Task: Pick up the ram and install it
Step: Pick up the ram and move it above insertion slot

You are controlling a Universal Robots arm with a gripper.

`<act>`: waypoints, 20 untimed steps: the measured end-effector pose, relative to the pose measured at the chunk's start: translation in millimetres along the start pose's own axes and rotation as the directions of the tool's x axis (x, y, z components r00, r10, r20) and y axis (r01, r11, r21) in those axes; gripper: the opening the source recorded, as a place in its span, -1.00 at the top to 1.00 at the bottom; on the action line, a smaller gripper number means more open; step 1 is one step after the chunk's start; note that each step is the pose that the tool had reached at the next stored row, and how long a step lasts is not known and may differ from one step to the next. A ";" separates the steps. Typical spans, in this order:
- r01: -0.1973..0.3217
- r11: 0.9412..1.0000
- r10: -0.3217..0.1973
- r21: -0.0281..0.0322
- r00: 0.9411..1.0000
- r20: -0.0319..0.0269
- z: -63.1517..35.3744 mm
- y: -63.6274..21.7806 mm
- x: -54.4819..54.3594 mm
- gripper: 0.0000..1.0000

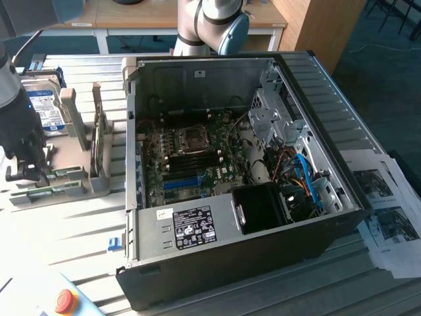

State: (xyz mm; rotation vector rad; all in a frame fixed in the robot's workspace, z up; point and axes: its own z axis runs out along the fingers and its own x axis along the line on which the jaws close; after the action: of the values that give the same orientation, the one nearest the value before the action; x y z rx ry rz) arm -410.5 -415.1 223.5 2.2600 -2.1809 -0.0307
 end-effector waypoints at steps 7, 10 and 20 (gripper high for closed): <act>0.000 1.000 0.000 0.000 1.000 0.000 5.2 -0.1 0.1 0.41; 0.000 1.000 0.000 0.000 1.000 0.000 7.4 -0.1 0.2 0.41; 0.000 1.000 0.000 0.000 1.000 0.000 13.3 -0.1 0.3 0.41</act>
State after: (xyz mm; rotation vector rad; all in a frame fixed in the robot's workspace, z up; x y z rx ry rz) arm -410.6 -415.3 210.2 2.2599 -2.1809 -0.0306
